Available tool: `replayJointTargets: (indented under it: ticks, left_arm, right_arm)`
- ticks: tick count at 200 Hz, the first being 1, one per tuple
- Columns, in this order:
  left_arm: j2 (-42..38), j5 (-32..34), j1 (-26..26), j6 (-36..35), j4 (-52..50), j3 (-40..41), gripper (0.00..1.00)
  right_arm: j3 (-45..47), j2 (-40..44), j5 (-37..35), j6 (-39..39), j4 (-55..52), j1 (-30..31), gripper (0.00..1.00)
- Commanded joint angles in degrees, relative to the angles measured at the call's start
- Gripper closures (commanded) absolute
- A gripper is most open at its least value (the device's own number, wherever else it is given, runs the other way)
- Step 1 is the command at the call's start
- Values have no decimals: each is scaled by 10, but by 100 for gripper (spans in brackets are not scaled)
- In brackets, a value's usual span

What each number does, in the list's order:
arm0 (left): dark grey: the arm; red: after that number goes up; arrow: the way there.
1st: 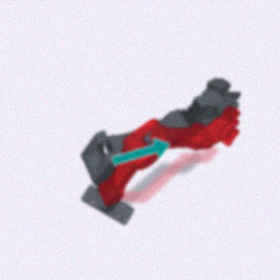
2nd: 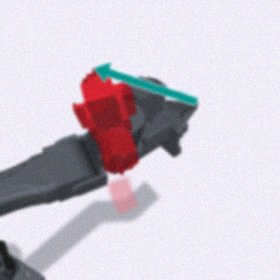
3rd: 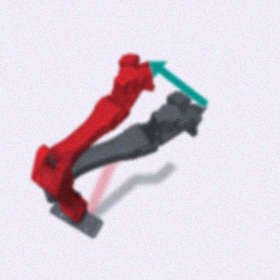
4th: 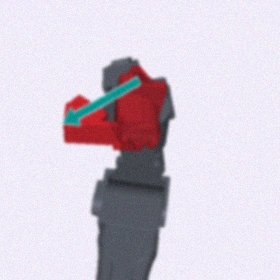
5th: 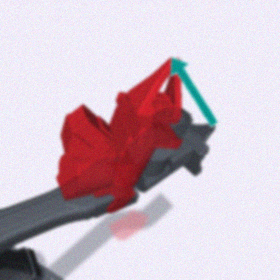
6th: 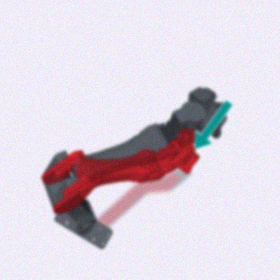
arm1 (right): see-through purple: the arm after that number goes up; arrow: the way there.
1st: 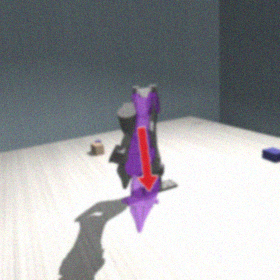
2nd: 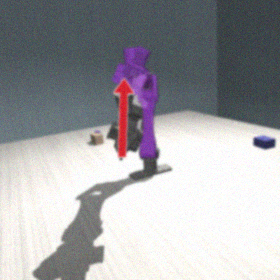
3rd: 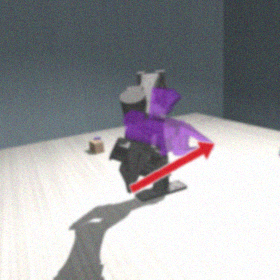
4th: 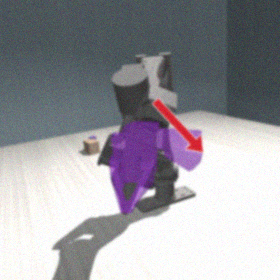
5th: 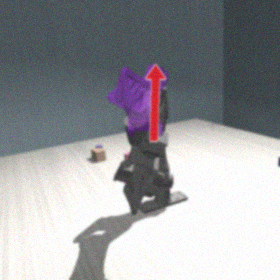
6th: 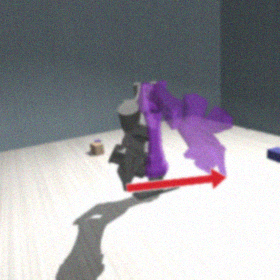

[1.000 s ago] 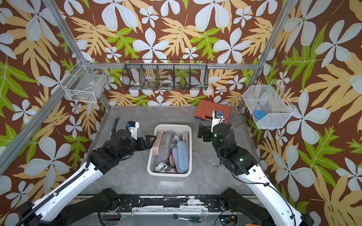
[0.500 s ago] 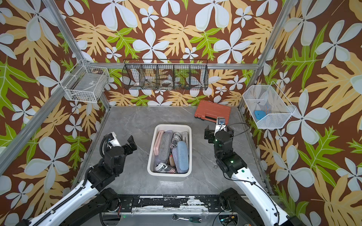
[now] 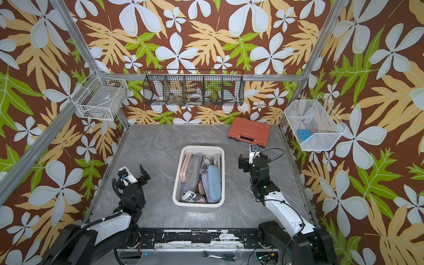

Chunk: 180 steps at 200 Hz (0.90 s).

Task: Put the glasses cases into the storage boxes
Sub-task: Reset both arms

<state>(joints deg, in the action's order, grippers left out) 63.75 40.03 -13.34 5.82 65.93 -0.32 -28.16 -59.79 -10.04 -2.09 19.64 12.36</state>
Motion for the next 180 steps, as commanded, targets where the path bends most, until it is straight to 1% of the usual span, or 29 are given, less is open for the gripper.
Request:
replayJointTargets:
  ticks: [1, 8, 12, 21, 27, 34, 37, 45, 49, 57, 62, 73, 77, 83, 105, 113, 123, 132, 135, 138, 141, 148, 150, 153, 156, 161, 166, 174, 180]
  left_arm:
    - [69, -56, 22, -10, 158, 6, 0]
    - [104, -90, 39, -15, 197, 2, 0]
    - [113, -110, 44, -18, 201, -2, 0]
    - [109, -138, 45, -11, 122, -28, 0]
    - [129, -157, 51, -15, 114, -40, 0]
    - [161, -152, 53, -24, 150, -50, 0]
    - [162, -147, 54, -23, 145, -55, 0]
    - [140, -154, 58, -6, 59, -79, 0]
    - [137, -167, 63, -3, 34, -86, 0]
    - [151, -185, 74, -3, 82, -76, 0]
    - [153, -183, 75, -7, 85, -75, 0]
    - [140, -185, 76, 1, 45, -82, 0]
    - [141, -184, 75, 1, 51, -81, 0]
    - [148, -183, 75, -2, 71, -78, 0]
    - [146, -178, 75, 2, 65, -79, 0]
    - [148, -177, 75, -1, 74, -77, 0]
    - [147, -175, 75, 0, 70, -77, 0]
    - [148, -175, 75, 0, 73, -77, 0]
    - [147, -175, 75, 0, 72, -77, 0]
    - [148, -175, 75, 0, 73, -77, 0]
    - [148, -175, 75, 0, 73, -76, 0]
    - [147, -175, 75, -1, 72, -77, 0]
    - [147, -175, 75, -1, 73, -77, 0]
    - [147, -176, 75, -1, 73, -77, 0]
    - [147, -175, 75, -1, 73, -76, 0]
    - [147, -176, 75, -1, 73, -77, 0]
    - [147, -176, 75, -1, 73, -76, 0]
    - [148, -175, 75, -1, 73, -76, 0]
    - [148, -176, 75, -1, 73, -77, 0]
  right_arm:
    - [12, 2, 4, 6, 45, -1, 0]
    - [19, 5, -4, 13, 55, -1, 0]
    - [26, 6, -9, 19, 63, -1, 1]
    - [42, 5, -21, 25, 88, 0, 0]
    - [54, 2, -23, 28, 104, -2, 0]
    - [67, -5, -12, 38, 119, -6, 0]
    - [71, -9, -7, 44, 124, -7, 1]
    - [81, -22, -3, 61, 136, -7, 0]
    - [86, -30, -4, 68, 141, -7, 1]
    - [97, -43, -6, 76, 162, -10, 1]
    - [110, -48, 2, 86, 192, -13, 1]
    - [153, -58, -7, 85, 293, -14, 0]
    - [172, -61, -7, 82, 337, -14, 0]
    - [194, -66, -6, 101, 387, -13, 0]
    - [215, -105, -35, 83, 441, -19, 0]
    - [232, -139, -32, 72, 496, -31, 0]
    - [255, -203, -29, 53, 595, -50, 0]
    - [248, -268, -32, 45, 676, -65, 1]
    - [237, -275, -42, 44, 670, -65, 0]
    - [220, -273, -46, 41, 628, -65, 1]
    - [198, -263, -42, 36, 562, -67, 0]
    - [148, -231, 15, 15, 413, -97, 0]
    - [139, -229, 34, 5, 393, -109, 0]
    - [138, -237, 59, -7, 415, -126, 0]
    - [151, -248, 77, -12, 461, -135, 0]
    - [166, -261, 68, -13, 505, -135, 1]
    - [163, -256, 63, -11, 489, -132, 0]
    - [146, -235, 61, -11, 419, -132, 0]
    - [150, -239, 62, -11, 439, -132, 0]
